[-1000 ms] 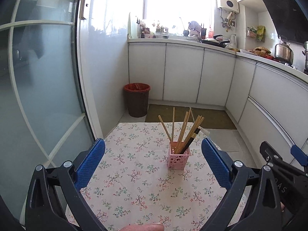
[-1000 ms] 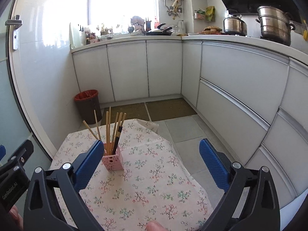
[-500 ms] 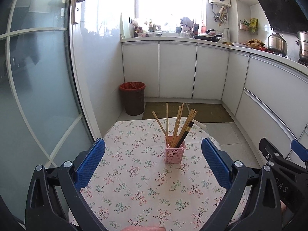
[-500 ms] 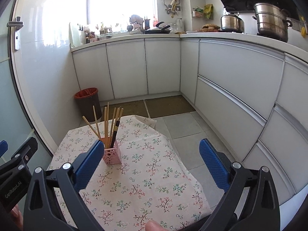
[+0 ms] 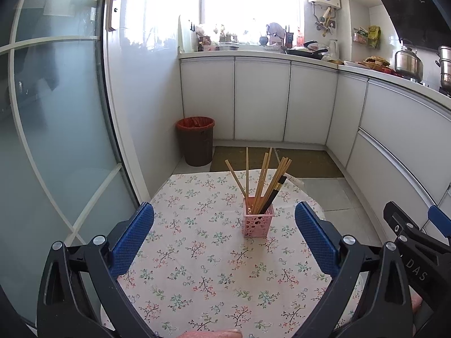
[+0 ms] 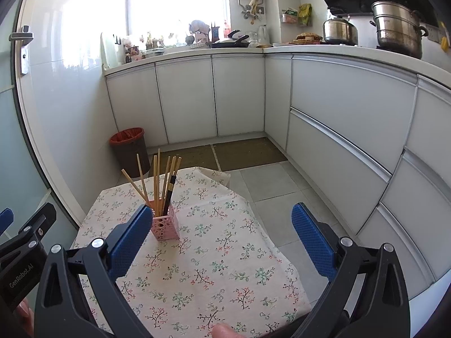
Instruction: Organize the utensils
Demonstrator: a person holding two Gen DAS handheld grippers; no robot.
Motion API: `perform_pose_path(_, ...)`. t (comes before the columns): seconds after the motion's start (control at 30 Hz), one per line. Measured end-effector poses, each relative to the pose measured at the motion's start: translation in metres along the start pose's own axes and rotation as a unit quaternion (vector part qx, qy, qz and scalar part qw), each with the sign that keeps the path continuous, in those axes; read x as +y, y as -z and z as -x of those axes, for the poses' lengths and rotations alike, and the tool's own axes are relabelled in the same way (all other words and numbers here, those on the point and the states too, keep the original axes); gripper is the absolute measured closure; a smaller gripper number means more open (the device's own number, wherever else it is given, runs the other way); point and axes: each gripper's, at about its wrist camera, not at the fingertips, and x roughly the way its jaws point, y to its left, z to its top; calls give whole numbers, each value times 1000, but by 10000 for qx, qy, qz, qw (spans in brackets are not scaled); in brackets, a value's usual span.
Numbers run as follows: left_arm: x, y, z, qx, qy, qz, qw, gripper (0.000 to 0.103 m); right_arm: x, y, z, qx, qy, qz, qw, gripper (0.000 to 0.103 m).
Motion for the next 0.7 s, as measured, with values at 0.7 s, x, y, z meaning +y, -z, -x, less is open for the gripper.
perform_pose_path(0.7, 1, 3, -3, 76, -13, 19, 10000, 7, -3, 2, -4, 102, -55, -69, 9999, 7)
